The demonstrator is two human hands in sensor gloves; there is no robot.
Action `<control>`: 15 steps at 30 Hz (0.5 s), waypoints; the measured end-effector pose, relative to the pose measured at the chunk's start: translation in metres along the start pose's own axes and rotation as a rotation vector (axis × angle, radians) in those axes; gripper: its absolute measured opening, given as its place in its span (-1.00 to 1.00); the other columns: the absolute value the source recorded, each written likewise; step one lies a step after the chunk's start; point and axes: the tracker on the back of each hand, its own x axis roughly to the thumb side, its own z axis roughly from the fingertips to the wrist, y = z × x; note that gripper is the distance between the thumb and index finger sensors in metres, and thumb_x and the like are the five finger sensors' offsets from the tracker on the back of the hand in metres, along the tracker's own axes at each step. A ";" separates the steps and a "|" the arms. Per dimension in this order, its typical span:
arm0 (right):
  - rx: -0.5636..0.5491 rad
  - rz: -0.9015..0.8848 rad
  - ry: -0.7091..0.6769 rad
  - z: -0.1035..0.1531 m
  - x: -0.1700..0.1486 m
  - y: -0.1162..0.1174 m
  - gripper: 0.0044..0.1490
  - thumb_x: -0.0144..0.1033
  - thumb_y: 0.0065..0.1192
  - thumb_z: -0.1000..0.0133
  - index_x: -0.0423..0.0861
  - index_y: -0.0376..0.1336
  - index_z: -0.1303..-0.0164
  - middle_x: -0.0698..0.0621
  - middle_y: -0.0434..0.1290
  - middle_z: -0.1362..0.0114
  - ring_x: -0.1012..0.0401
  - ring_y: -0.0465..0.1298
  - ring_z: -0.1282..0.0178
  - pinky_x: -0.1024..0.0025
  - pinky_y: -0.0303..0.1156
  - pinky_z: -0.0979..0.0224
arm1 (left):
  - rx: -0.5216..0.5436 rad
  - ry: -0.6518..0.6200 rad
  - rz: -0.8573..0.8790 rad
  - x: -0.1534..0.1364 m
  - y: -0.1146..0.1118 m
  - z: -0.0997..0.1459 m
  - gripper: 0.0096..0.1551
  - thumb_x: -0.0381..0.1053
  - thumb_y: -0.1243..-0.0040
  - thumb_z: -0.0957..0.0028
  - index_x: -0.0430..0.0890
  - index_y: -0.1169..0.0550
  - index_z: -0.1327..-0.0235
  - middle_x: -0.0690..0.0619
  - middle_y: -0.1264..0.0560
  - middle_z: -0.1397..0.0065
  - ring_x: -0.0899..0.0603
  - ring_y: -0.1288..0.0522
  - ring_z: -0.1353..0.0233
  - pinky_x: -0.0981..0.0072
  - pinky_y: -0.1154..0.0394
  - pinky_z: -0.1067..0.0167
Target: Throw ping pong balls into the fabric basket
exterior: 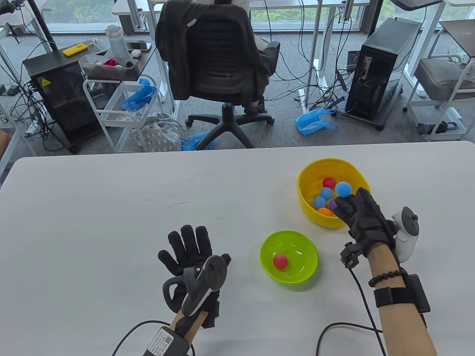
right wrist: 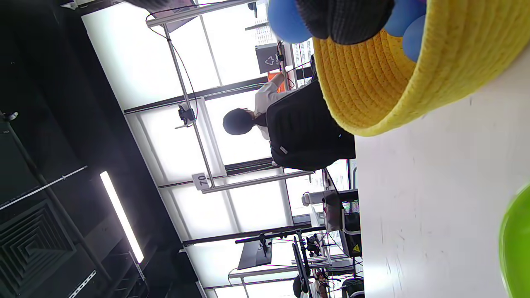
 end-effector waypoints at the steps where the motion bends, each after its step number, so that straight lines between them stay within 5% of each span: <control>1: 0.006 0.003 -0.014 0.000 0.001 -0.001 0.16 0.11 -0.20 -0.41 -0.44 -0.59 -0.57 -0.61 -0.31 -0.60 -0.28 0.09 -0.65 -0.07 0.23 -0.64 | -0.002 -0.002 -0.003 0.001 0.000 0.000 0.12 0.35 -0.10 -0.11 -0.10 0.10 -0.71 -0.22 0.30 -0.78 -0.48 0.40 -0.67 -0.64 0.42 -0.38; 9: 0.012 0.107 -0.089 0.010 0.015 0.011 0.05 0.09 -0.20 -0.41 -0.30 -0.50 -0.67 -0.48 -0.28 -0.68 -0.28 0.10 -0.66 -0.12 0.18 -0.65 | -0.002 -0.006 0.001 0.001 0.000 0.001 0.12 0.35 -0.10 -0.11 -0.11 0.10 -0.71 -0.22 0.30 -0.78 -0.48 0.39 -0.68 -0.64 0.42 -0.38; 15: 0.009 0.303 -0.169 0.021 0.025 0.036 -0.12 0.05 -0.12 -0.39 -0.17 -0.22 -0.74 -0.38 -0.06 -0.72 -0.27 0.25 -0.58 -0.17 0.28 -0.57 | 0.000 -0.003 0.015 0.000 0.000 0.001 0.10 0.34 -0.10 -0.11 -0.12 0.04 -0.71 -0.22 0.28 -0.78 -0.48 0.39 -0.68 -0.64 0.42 -0.38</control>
